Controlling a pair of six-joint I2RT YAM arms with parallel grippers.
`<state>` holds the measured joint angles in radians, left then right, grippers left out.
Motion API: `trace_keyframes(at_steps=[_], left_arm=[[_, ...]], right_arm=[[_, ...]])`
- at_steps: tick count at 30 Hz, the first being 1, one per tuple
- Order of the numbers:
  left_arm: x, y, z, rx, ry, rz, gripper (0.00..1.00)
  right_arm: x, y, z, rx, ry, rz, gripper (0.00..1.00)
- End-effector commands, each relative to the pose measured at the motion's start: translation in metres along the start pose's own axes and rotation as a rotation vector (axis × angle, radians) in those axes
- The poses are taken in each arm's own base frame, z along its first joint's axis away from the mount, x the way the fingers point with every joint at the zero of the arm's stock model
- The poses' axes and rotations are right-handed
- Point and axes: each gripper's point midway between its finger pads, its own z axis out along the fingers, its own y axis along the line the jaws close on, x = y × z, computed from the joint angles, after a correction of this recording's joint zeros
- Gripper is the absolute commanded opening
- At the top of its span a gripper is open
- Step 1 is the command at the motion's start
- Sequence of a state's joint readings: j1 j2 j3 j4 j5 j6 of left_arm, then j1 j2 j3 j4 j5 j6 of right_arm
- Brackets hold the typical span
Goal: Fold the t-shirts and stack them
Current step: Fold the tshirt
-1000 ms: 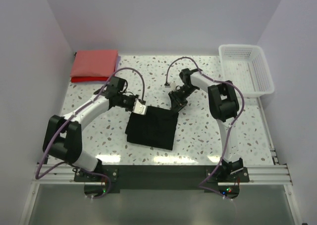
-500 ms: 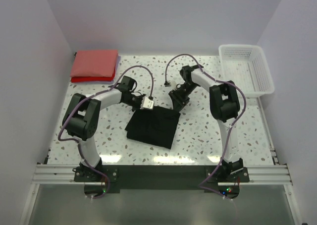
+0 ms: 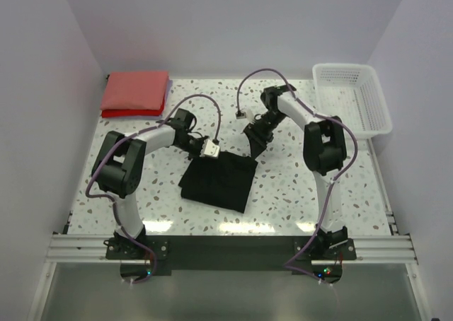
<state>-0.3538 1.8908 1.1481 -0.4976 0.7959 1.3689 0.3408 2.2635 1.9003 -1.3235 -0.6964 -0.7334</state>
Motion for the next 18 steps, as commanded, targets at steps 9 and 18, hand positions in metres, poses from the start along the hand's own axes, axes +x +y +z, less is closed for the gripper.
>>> trace_keyframes(at_steps=[9, 18], left_arm=[[0.003, -0.008, 0.002, 0.032, -0.008, -0.015, 0.0], [0.006, -0.008, 0.005, 0.037, -0.006, -0.017, 0.0]], right_arm=[[-0.035, 0.026, -0.013, -0.103, -0.144, 0.01, 0.53], [-0.032, -0.001, 0.017, -0.009, -0.085, 0.019, 0.55]])
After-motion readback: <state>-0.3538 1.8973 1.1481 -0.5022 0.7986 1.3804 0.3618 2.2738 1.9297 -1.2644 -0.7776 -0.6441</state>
